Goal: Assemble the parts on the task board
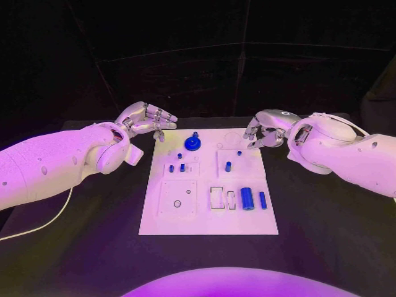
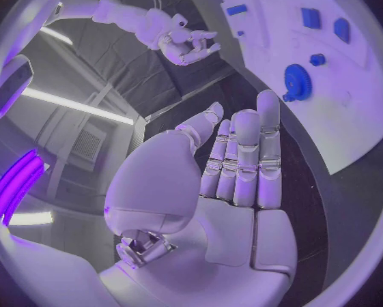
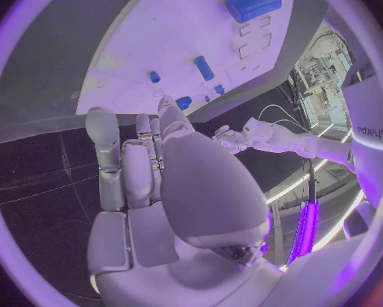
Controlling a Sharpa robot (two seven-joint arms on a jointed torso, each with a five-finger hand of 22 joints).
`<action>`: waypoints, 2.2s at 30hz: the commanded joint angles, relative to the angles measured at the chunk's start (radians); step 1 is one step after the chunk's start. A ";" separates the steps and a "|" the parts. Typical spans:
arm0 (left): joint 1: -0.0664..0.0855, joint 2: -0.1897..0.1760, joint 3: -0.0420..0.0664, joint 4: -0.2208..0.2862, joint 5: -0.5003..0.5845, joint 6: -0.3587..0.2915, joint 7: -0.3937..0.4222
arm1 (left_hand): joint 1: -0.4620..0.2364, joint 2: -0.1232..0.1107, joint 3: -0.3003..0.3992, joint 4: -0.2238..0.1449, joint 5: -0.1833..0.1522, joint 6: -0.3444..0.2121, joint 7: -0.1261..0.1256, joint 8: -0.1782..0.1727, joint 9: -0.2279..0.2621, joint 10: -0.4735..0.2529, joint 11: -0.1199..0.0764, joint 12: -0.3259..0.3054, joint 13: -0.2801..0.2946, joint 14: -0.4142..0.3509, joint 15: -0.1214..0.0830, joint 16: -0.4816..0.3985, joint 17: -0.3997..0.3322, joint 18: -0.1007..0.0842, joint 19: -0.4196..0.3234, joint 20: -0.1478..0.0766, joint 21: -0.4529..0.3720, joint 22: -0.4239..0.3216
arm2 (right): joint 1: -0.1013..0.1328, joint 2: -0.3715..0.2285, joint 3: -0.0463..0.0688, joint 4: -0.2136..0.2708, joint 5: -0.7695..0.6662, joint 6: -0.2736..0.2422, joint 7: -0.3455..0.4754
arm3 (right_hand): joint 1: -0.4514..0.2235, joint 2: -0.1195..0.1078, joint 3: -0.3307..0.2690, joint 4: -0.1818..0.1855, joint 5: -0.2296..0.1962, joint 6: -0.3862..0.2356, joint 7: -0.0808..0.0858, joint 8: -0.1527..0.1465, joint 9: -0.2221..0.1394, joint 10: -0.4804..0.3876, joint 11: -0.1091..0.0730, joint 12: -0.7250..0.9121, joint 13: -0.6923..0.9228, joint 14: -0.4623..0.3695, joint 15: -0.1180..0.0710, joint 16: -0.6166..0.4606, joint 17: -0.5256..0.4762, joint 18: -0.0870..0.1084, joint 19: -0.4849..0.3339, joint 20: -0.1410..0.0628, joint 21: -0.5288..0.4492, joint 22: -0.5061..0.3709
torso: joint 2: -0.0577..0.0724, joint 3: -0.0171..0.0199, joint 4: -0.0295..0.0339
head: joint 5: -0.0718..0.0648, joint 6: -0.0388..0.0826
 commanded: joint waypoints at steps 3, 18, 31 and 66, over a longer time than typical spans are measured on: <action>-0.002 -0.016 0.000 0.044 0.275 0.020 0.135 | 0.000 0.009 -0.003 0.005 0.006 0.013 -0.002 0.008 0.001 0.014 -0.003 0.011 0.002 -0.015 -0.001 -0.012 -0.016 0.014 -0.007 -0.004 -0.009 -0.005 | -0.013 0.020 0.000 -0.013 -0.148 0.010 -0.017 | 0.004 -0.013 0.018 -0.003 -0.008 -0.003 0.006 -0.017 -0.001 -0.002 0.009 -0.018 -0.026 0.031 0.012 -0.003 0.002 0.003 0.002 0.012 -0.001 0.003 | 0.000 -0.0004 0.0021 | -0.007 0.005; -0.005 -0.028 -0.001 0.097 0.317 0.026 0.163 | 0.007 0.013 -0.004 0.002 0.006 0.020 -0.004 0.012 0.002 0.020 -0.005 0.018 0.003 -0.021 -0.004 -0.021 -0.030 0.014 -0.008 -0.006 -0.017 -0.010 | -0.041 0.078 0.000 -0.068 -0.159 0.053 -0.002 | 0.009 -0.029 0.135 -0.017 -0.034 0.001 0.018 -0.057 0.000 0.011 0.020 -0.058 -0.132 0.033 0.020 0.011 0.011 0.002 0.006 0.021 0.015 0.021 | 0.002 0.0004 0.0012 | -0.010 0.007; -0.005 -0.040 -0.001 0.116 0.318 0.026 0.163 | 0.007 0.012 -0.006 0.002 0.006 0.020 -0.004 0.012 0.002 0.020 -0.005 0.019 0.002 -0.022 -0.004 -0.022 -0.032 0.014 -0.008 -0.006 -0.018 -0.011 | -0.056 0.104 0.000 -0.095 -0.147 0.091 0.004 | -0.002 -0.030 0.219 -0.019 -0.043 0.019 0.019 -0.057 0.001 0.032 0.019 -0.063 -0.166 0.033 0.018 0.016 0.012 0.001 0.010 0.020 0.028 0.037 | 0.003 0.0012 -0.0001 | -0.005 0.001; -0.005 -0.037 -0.001 0.104 0.318 0.032 0.153 | 0.010 0.013 -0.008 0.000 0.006 0.018 -0.002 0.011 0.001 0.017 -0.004 0.021 0.001 -0.028 -0.003 -0.026 -0.038 0.013 -0.010 -0.007 -0.025 -0.016 | -0.076 0.137 0.000 -0.118 -0.179 0.009 -0.040 | -0.134 -0.051 0.599 -0.141 -0.111 0.135 -0.012 -0.028 0.020 0.168 -0.018 -0.042 -0.159 0.034 -0.013 0.024 -0.009 -0.009 0.035 -0.010 0.083 0.109 | 0.002 0.0011 -0.0009 | -0.009 -0.007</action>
